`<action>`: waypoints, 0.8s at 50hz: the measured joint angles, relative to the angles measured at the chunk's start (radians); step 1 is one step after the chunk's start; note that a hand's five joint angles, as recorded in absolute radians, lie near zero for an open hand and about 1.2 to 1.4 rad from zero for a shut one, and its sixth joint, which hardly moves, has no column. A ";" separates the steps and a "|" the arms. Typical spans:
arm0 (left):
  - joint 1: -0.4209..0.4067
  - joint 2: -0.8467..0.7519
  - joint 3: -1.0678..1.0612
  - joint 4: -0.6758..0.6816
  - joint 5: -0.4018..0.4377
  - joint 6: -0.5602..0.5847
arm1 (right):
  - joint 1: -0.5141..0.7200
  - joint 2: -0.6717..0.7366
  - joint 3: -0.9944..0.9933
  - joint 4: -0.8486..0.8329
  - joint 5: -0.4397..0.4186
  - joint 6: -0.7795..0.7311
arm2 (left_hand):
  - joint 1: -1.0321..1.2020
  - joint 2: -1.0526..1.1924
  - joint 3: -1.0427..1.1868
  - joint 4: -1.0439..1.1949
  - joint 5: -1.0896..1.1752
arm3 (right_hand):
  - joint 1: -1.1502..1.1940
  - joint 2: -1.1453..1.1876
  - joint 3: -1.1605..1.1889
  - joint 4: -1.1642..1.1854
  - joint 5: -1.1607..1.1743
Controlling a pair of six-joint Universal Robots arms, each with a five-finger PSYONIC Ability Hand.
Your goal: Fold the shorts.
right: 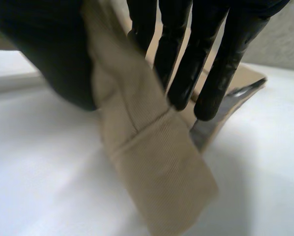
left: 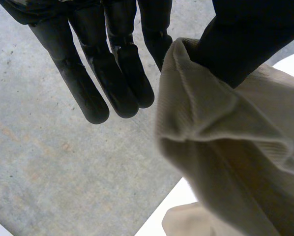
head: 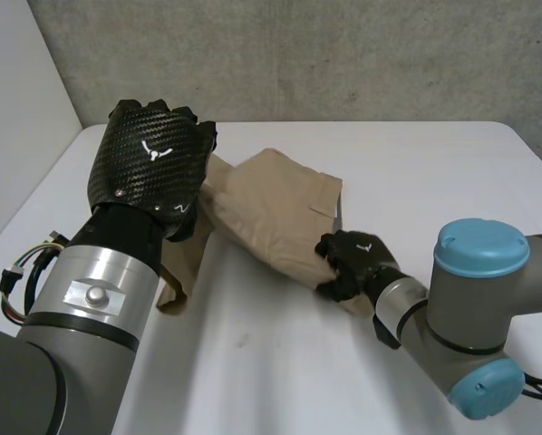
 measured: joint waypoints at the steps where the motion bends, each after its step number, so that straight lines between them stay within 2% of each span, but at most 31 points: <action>1: 0.001 0.005 -0.003 -0.004 0.000 0.001 | -0.002 -0.006 -0.004 -0.006 0.006 -0.015 | 0.000 0.000 0.000 0.000 0.000 | 0.000 0.000 0.000 0.000 0.000; 2: 0.003 0.010 -0.007 -0.010 0.000 0.002 | -0.005 -0.019 -0.008 -0.012 0.010 -0.037 | 0.000 0.000 0.000 0.000 0.000 | 0.067 0.091 0.112 0.115 0.118; 6: 0.014 0.025 -0.026 -0.051 0.002 0.004 | -0.023 -0.105 -0.007 -0.002 0.006 -0.172 | 0.000 0.000 0.000 0.000 0.000 | 0.069 0.094 0.123 0.130 0.137; 12: 0.039 0.033 -0.069 -0.148 0.007 0.004 | -0.072 -0.292 0.006 0.111 -0.018 -0.467 | 0.000 0.000 0.000 0.000 0.000 | 0.069 0.094 0.123 0.130 0.141; 15: 0.051 0.033 -0.103 -0.231 0.009 0.000 | -0.095 -0.426 0.008 0.260 -0.024 -0.669 | 0.000 0.000 0.000 0.000 0.000 | 0.069 0.094 0.123 0.131 0.141; 16: 0.051 0.033 -0.103 -0.231 0.009 0.000 | -0.095 -0.426 0.008 0.260 -0.024 -0.669 | 0.000 0.000 0.000 0.000 0.000 | 0.069 0.094 0.123 0.131 0.141; 17: 0.054 0.032 -0.119 -0.269 0.009 -0.003 | -0.100 -0.481 0.007 0.348 -0.022 -0.748 | 0.000 0.000 0.000 0.000 0.000 | 0.069 0.094 0.123 0.131 0.141; 24: 0.046 0.032 -0.163 -0.355 0.008 -0.007 | -0.106 -0.626 0.023 0.685 -0.017 -0.926 | 0.000 0.000 0.000 0.000 0.000 | 0.069 0.094 0.123 0.131 0.141; 27: 0.041 0.028 -0.174 -0.368 0.008 -0.006 | -0.101 -0.644 0.042 0.768 -0.017 -0.959 | 0.000 0.000 0.000 0.000 0.000 | 0.069 0.094 0.123 0.131 0.141; 31: 0.039 0.007 -0.179 -0.367 0.010 -0.004 | -0.095 -0.603 0.060 0.791 -0.016 -0.972 | 0.000 0.000 0.000 0.000 0.000 | 0.069 0.094 0.123 0.131 0.141; 40: 0.050 -0.175 -0.095 -0.308 0.009 0.004 | -0.089 -0.340 0.020 0.724 0.022 -0.972 | 0.000 0.000 0.000 0.000 0.000 | 0.069 0.094 0.123 0.131 0.143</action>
